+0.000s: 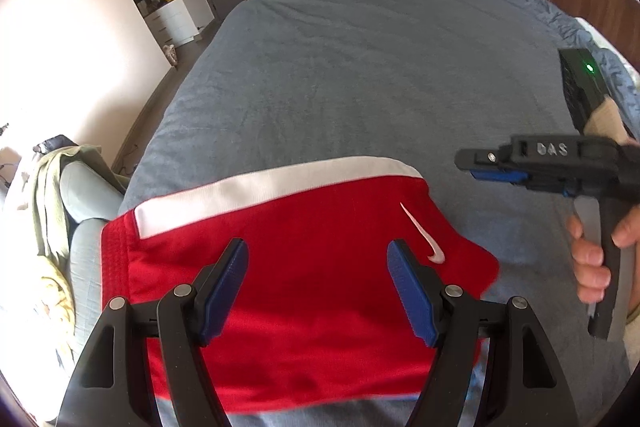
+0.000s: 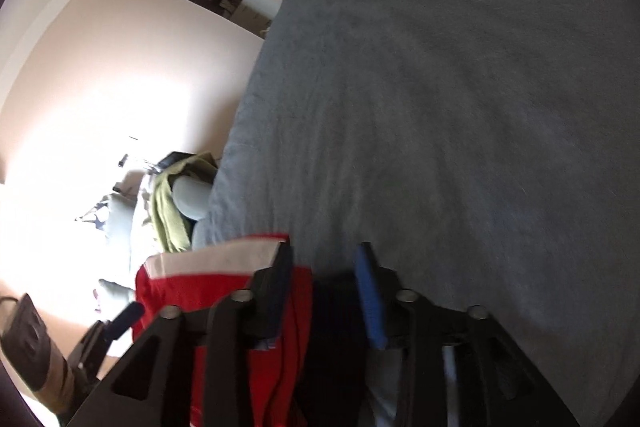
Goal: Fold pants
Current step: 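Release the red shorts from the right tool onto the stack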
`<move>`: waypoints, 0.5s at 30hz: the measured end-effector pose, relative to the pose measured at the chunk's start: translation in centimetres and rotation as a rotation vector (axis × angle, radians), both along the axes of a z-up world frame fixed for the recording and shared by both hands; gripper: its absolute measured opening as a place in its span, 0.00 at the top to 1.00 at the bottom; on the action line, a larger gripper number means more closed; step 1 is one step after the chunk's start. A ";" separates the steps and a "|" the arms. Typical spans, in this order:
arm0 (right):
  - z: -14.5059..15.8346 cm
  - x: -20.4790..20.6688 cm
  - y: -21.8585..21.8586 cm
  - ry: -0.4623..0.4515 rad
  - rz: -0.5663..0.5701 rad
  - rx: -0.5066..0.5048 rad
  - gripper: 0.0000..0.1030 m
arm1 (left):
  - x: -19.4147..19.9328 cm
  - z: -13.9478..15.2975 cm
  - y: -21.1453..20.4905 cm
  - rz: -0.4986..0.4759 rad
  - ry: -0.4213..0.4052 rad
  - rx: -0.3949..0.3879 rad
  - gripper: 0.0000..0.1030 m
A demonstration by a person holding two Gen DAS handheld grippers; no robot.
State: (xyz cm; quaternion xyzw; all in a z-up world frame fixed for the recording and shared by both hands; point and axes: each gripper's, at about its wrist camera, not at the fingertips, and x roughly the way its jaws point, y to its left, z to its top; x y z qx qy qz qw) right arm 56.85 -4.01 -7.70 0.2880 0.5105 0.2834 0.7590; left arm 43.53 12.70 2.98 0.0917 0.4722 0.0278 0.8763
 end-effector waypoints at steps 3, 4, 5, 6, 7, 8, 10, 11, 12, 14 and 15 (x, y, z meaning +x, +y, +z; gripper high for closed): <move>1.0 -2.9 -2.4 -0.015 -0.014 0.022 0.63 | -1.4 0.5 0.1 -0.011 0.002 -0.020 0.30; 1.3 -4.4 -2.9 -0.025 -0.006 0.021 0.63 | -2.1 0.6 -0.2 -0.016 0.001 -0.009 0.30; 1.7 -5.3 -3.0 -0.031 0.003 0.010 0.63 | -2.6 0.7 -0.5 -0.020 -0.003 0.004 0.30; 2.1 -6.1 -3.1 -0.036 0.016 0.001 0.63 | -3.1 0.8 -0.7 -0.028 -0.006 0.015 0.30; 2.4 -7.2 -3.0 -0.040 0.048 -0.003 0.63 | -3.4 0.8 -0.9 -0.035 -0.008 0.024 0.30; 2.5 -7.9 -2.9 -0.039 0.071 -0.006 0.63 | -3.9 0.9 -1.2 -0.043 -0.013 0.035 0.30; 2.4 -9.2 -2.8 -0.044 0.132 -0.006 0.63 | -4.7 0.9 -1.7 -0.051 -0.013 0.038 0.30; 2.1 -9.8 -2.8 -0.042 0.167 -0.008 0.63 | -5.1 0.9 -1.9 -0.051 -0.009 0.033 0.30; 1.9 -10.2 -2.8 -0.037 0.189 -0.011 0.63 | -5.5 0.7 -2.1 -0.048 -0.002 0.020 0.30; 1.2 -11.0 -2.7 -0.015 0.227 0.018 0.63 | -6.2 0.4 -2.3 -0.040 0.006 0.012 0.30; 0.9 -11.3 -2.6 -0.002 0.233 0.030 0.63 | -6.5 0.3 -2.5 -0.033 0.006 0.017 0.30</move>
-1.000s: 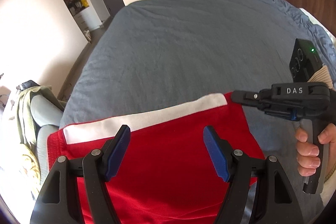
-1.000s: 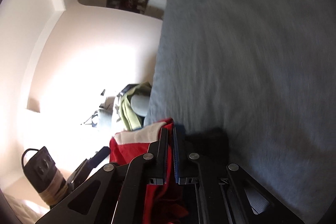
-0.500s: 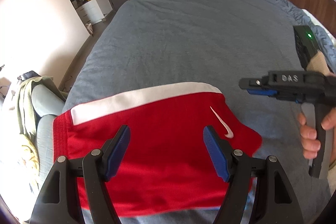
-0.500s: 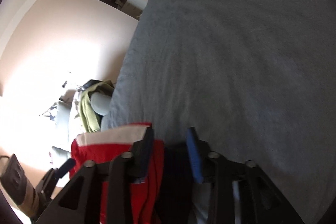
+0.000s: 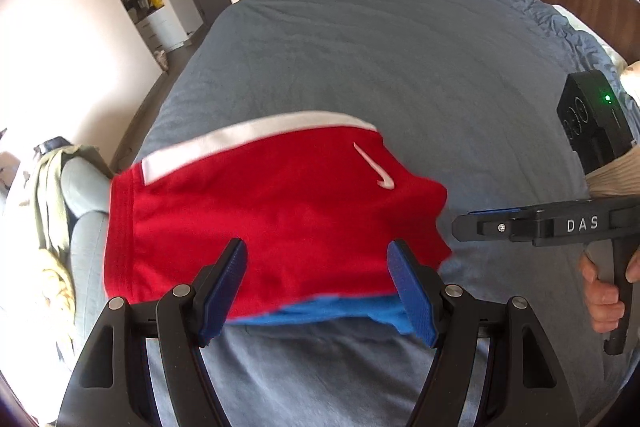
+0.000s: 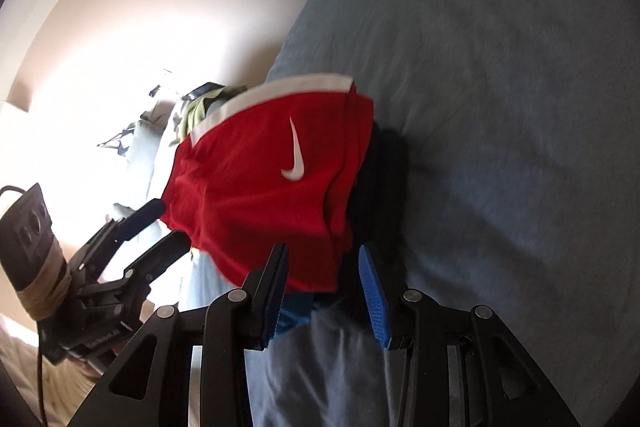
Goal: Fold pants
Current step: 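Release the red shorts from the right tool onto the stack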
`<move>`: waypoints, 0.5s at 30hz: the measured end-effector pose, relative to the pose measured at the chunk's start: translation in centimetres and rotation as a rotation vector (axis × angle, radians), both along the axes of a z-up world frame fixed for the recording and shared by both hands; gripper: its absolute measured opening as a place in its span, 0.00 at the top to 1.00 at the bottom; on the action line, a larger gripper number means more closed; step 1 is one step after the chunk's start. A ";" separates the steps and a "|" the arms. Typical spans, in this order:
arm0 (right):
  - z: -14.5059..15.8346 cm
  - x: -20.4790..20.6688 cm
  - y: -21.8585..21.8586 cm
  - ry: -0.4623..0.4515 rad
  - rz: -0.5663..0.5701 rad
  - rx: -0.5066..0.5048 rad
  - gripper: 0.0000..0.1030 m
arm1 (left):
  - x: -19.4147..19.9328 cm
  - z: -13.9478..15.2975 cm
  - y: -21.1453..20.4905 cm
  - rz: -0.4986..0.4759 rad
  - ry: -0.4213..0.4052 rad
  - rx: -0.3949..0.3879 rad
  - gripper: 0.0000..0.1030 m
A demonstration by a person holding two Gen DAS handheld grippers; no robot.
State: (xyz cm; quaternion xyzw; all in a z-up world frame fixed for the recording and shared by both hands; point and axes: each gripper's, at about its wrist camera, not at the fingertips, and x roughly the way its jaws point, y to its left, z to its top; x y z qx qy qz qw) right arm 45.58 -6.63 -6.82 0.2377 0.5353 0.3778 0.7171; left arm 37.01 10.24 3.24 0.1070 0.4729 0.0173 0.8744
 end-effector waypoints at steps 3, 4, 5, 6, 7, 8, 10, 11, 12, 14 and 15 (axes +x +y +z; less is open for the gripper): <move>-1.6 -0.2 -0.3 0.043 0.019 0.060 0.63 | -1.0 -0.9 -0.6 0.004 0.026 -0.002 0.30; -2.2 -0.1 -0.4 0.065 0.018 0.080 0.63 | -1.3 -1.2 -0.8 0.006 0.037 -0.003 0.30; -2.7 -0.3 -0.6 0.093 0.022 0.110 0.63 | -1.5 -1.5 -0.9 0.007 0.041 0.002 0.30; -3.2 -0.3 -0.6 0.114 0.023 0.124 0.63 | -1.7 -1.7 -1.0 0.008 0.043 0.012 0.30; -3.8 -0.5 -0.8 0.131 0.021 0.136 0.63 | -1.8 -1.9 -1.2 0.010 0.046 0.028 0.30; -4.5 -0.5 -0.8 0.155 0.019 0.154 0.63 | -2.0 -2.2 -1.2 0.010 0.048 0.035 0.30; -5.5 -0.4 -0.7 0.193 0.012 0.195 0.63 | -2.2 -2.4 -1.3 0.007 0.052 0.040 0.30; -6.1 -0.4 -0.7 0.220 0.012 0.229 0.63 | -2.3 -2.4 -1.4 0.005 0.053 0.046 0.30; -6.7 -0.4 -0.7 0.249 0.006 0.257 0.63 | -2.4 -2.4 -1.5 0.001 0.053 0.050 0.30; -7.3 -0.3 -0.8 0.282 0.000 0.314 0.63 | -2.4 -2.5 -1.9 -0.009 0.050 0.061 0.30; -7.4 -0.3 -1.0 0.294 -0.010 0.327 0.63 | -2.5 -2.4 -2.1 -0.014 0.047 0.066 0.30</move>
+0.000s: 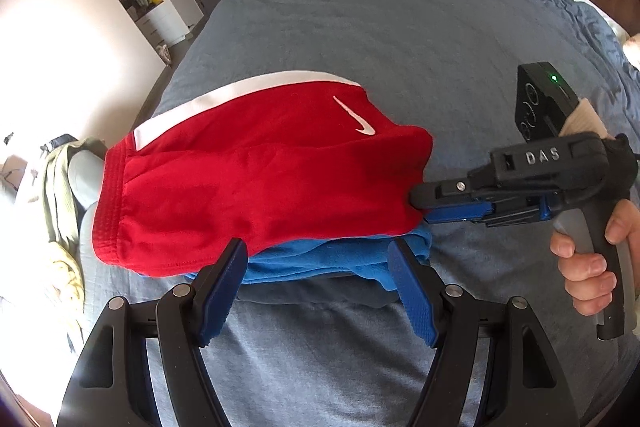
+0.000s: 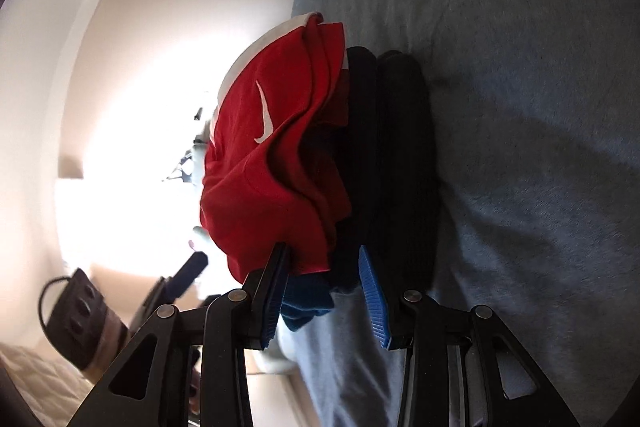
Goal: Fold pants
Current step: 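Release the red shorts from the right tool onto the stack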
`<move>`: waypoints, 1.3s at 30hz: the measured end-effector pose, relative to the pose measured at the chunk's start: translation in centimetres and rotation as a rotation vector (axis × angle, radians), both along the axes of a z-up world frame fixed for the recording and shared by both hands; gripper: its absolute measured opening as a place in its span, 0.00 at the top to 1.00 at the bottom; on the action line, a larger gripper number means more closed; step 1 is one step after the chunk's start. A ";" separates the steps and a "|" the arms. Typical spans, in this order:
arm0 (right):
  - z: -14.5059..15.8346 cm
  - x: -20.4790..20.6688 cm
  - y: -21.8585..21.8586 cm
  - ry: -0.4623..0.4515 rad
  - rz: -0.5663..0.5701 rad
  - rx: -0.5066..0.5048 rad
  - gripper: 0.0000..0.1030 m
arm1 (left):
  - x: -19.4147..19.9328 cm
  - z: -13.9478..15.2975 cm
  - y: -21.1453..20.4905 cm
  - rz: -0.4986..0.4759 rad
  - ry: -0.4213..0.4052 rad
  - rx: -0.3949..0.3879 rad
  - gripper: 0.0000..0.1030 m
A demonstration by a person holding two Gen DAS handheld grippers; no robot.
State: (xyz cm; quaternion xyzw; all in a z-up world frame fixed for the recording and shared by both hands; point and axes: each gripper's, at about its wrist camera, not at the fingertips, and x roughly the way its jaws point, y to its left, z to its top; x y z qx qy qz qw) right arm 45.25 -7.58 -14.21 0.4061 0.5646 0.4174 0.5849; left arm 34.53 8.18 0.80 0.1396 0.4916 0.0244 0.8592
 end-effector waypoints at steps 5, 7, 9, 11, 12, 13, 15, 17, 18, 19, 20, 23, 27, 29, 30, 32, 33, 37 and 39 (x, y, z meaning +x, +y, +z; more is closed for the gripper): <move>0.5 0.5 -0.7 0.015 -0.040 0.064 0.75 | 0.2 0.4 -0.2 -0.002 -0.020 0.011 0.30; 1.0 1.6 0.2 0.004 -0.061 0.030 0.87 | 0.4 0.7 0.2 0.016 -0.028 0.010 0.30; 2.2 2.0 -0.1 -0.020 -0.083 -0.014 0.90 | 0.5 0.9 0.8 0.039 -0.029 -0.007 0.30; 3.6 1.9 -0.7 -0.038 -0.099 -0.032 0.91 | 0.7 1.2 1.3 0.064 -0.028 -0.018 0.30; 4.3 1.8 -0.9 -0.040 -0.105 -0.042 0.91 | 0.6 1.3 1.4 0.070 -0.029 -0.021 0.30; 5.1 1.5 -1.2 -0.037 -0.110 -0.064 0.91 | 0.5 1.4 1.6 0.076 -0.031 -0.023 0.30; 6.2 0.7 -1.2 -0.019 -0.120 -0.074 0.92 | 0.2 1.6 1.8 0.083 -0.036 -0.024 0.30; 7.3 -0.3 -1.1 0.018 -0.124 -0.116 0.92 | -0.2 1.9 1.9 0.085 -0.042 -0.033 0.30; 7.7 -0.5 -1.0 0.029 -0.123 -0.137 0.92 | -0.3 2.1 2.0 0.088 -0.045 -0.033 0.30; 7.8 -1.0 -1.1 0.058 -0.126 -0.164 0.92 | -0.4 2.2 2.2 0.091 -0.048 -0.031 0.30; 7.7 -1.3 -1.1 0.077 -0.123 -0.177 0.92 | -0.5 2.3 2.5 0.098 -0.051 -0.026 0.30; 6.5 -1.9 -1.5 0.106 -0.150 -0.268 0.92 | -0.8 2.2 3.3 0.119 -0.059 0.003 0.30; 5.4 -1.3 -1.8 0.095 -0.148 -0.316 0.87 | -0.7 1.9 4.8 0.155 -0.076 0.086 0.30; 5.9 -1.4 -0.7 0.060 -0.119 -0.408 0.68 | -0.6 1.9 5.9 0.186 -0.086 0.124 0.30; 6.2 -1.5 -0.3 0.048 -0.119 -0.447 0.62 | -0.5 1.9 6.6 0.208 -0.087 0.142 0.30; 7.7 -2.2 -0.1 -0.015 -0.153 -0.635 0.60 | -0.5 2.3 8.3 0.264 -0.102 0.145 0.30; 8.8 -2.7 -0.2 -0.053 -0.181 -0.681 0.60 | -0.6 2.6 9.2 0.286 -0.110 0.131 0.30; 13.2 -4.2 1.3 -0.181 -0.213 -0.725 0.60 | -0.9 3.8 11.5 0.284 -0.158 0.087 0.30; 14.5 -4.6 2.7 -0.223 -0.194 -0.694 0.60 | -0.7 3.9 11.9 0.265 -0.178 0.091 0.30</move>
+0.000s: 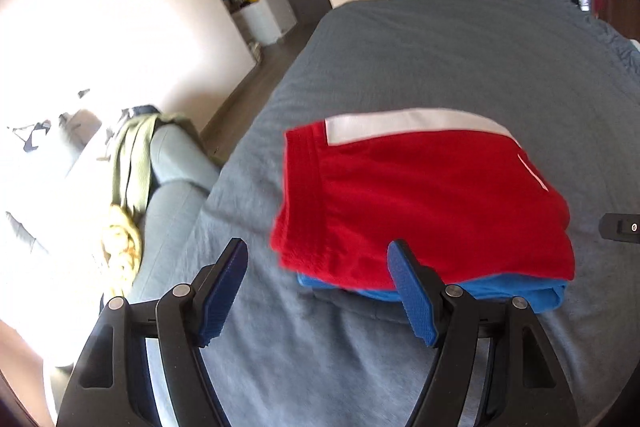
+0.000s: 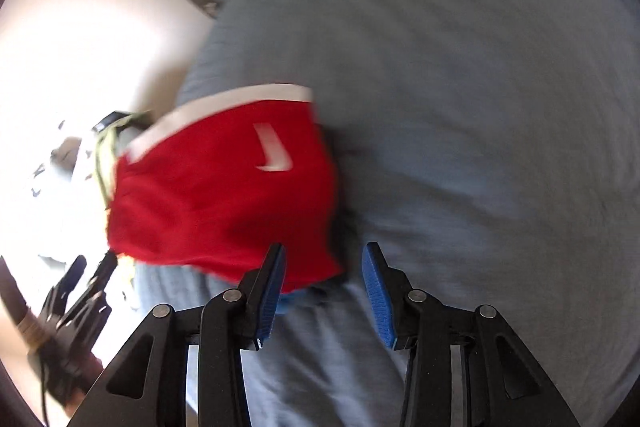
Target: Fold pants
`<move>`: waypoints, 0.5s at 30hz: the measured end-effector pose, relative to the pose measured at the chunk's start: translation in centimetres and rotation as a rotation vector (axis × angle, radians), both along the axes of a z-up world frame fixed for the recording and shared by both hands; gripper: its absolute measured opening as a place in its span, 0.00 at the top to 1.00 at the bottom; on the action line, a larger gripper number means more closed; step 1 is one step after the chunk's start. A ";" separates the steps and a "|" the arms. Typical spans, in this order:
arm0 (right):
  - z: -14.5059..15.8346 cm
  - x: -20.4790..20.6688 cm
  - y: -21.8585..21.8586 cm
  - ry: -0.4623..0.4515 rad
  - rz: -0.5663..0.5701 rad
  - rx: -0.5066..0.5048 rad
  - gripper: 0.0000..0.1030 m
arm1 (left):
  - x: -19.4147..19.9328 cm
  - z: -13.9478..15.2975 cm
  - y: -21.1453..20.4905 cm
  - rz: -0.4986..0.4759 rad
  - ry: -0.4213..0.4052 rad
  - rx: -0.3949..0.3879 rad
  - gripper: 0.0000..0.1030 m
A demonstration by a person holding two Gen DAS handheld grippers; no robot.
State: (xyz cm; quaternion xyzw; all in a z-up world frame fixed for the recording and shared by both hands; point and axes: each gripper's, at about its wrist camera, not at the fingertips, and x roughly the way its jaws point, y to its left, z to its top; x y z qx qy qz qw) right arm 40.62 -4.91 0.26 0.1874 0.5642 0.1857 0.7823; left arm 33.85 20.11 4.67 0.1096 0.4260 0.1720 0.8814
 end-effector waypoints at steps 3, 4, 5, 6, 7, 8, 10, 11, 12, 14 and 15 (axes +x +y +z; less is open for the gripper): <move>1.0 -0.9 1.3 -0.037 0.045 0.029 0.60 | 0.4 -0.4 1.4 -0.002 -0.001 -0.003 0.30; 1.3 -1.1 2.1 -0.061 0.055 0.017 0.60 | 0.6 -0.6 2.2 -0.004 0.001 -0.031 0.31; 1.5 -1.2 2.5 -0.068 0.056 0.014 0.60 | 0.6 -0.7 2.9 -0.013 -0.003 -0.071 0.35; 1.6 -1.3 2.8 -0.071 0.049 0.020 0.60 | 0.6 -0.7 3.3 -0.017 -0.005 -0.100 0.42; 1.4 -0.8 4.2 -0.068 0.046 0.029 0.60 | 0.7 -0.8 4.0 -0.024 0.000 -0.141 0.46; 1.4 -0.7 4.5 -0.062 0.050 0.034 0.60 | 0.8 -1.1 4.5 -0.034 0.011 -0.175 0.51; 1.2 -0.4 5.8 -0.049 0.058 0.033 0.60 | 0.8 -1.5 4.8 -0.053 0.024 -0.192 0.61; 0.7 -0.7 6.7 -0.048 0.059 0.031 0.60 | 0.8 -1.7 4.7 -0.068 0.033 -0.196 0.66; 0.7 -0.7 6.8 -0.049 0.060 0.029 0.60 | 0.8 -1.9 4.7 -0.082 0.037 -0.197 0.68; 0.8 -1.0 7.0 -0.059 0.059 0.021 0.60 | 0.8 -2.2 4.7 -0.106 0.041 -0.206 0.72; 0.9 -1.2 7.0 -0.063 0.053 0.017 0.60 | 0.8 -2.3 4.7 -0.112 0.046 -0.210 0.74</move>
